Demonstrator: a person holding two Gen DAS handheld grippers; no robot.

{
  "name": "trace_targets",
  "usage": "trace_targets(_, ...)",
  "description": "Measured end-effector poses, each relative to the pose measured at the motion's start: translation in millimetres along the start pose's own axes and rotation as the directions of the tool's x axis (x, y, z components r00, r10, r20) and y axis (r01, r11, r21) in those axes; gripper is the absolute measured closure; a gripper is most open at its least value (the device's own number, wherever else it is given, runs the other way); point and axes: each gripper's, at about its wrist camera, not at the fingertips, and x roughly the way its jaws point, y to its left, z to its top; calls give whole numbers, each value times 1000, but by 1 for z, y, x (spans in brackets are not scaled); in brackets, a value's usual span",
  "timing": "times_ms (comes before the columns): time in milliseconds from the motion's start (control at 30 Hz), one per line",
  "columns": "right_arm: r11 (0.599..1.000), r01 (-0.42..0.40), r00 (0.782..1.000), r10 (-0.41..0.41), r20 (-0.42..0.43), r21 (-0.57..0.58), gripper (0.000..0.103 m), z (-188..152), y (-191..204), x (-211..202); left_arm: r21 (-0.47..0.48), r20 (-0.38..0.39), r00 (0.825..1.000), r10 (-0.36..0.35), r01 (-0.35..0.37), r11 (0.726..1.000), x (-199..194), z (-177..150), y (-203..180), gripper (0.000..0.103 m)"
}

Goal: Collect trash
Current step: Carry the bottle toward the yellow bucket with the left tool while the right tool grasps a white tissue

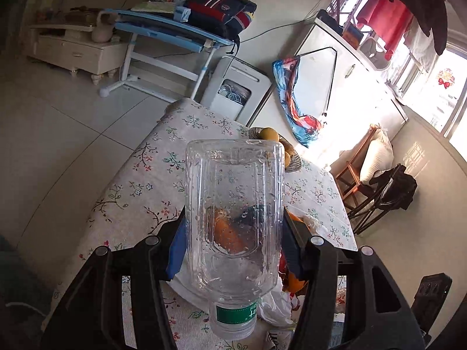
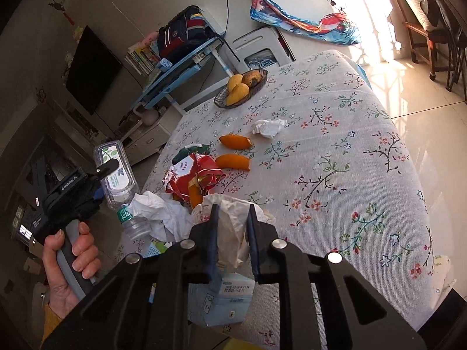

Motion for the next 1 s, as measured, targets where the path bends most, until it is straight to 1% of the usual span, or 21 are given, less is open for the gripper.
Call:
trace_targets(67, 1000, -13, 999, 13, 49, 9, 85, 2, -1, -9, -28, 30, 999, -14, 15, 1000, -7, 1, 6, 50)
trace_targets(167, 999, -47, 993, 45, 107, 19, 85, 7, -1, -23, -28, 85, 996, -31, 33, 999, -22, 3, 8, 50)
trace_targets(267, 996, -86, 989, 83, 118, 19, 85, 9, 2, -34, -16, 130, 991, -44, 47, 999, -38, 3, 8, 50)
trace_targets(400, 989, -145, 988, 145, 60, -5, 85, -3, 15, -44, 10, 145, 987, -64, 64, 998, -54, -2, 6, 50)
trace_targets(500, 981, -184, 983, 184, -14, -62, 85, -25, 33, -54, 45, 144, 987, -70, 64, 997, -65, -10, 1, 50)
trace_targets(533, 978, -190, 981, 185, -54, -87, 85, -35, 39, -56, 52, 143, 987, -72, 65, 997, -68, -14, -1, 50)
trace_targets(633, 968, -171, 974, 138, -178, -185, 85, -73, 55, -57, 55, 137, 987, -86, 79, 995, -81, -30, -3, 50)
trace_targets(667, 963, -155, 969, 106, -222, -220, 84, -86, 59, -55, 56, 133, 987, -88, 81, 995, -85, -35, -4, 50)
trace_targets(733, 951, -124, 959, 42, -279, -282, 84, -111, 63, -51, 59, 120, 988, -95, 89, 994, -91, -47, -5, 50)
trace_targets(767, 945, -110, 950, 9, -312, -307, 84, -122, 64, -46, 59, 114, 989, -98, 91, 994, -94, -54, -5, 50)
trace_targets(867, 914, -52, 930, -102, -353, -402, 84, -146, 67, -33, 57, 91, 990, -108, 103, 993, -100, -70, -5, 50)
trace_targets(933, 895, -47, 905, -150, -399, -443, 82, -158, 67, -23, 61, 77, 991, -111, 106, 992, -105, -81, -5, 50)
trace_targets(1000, 872, -18, 890, -209, -406, -489, 68, -168, 65, -16, 60, 67, 991, -115, 111, 992, -109, -93, -7, 50)
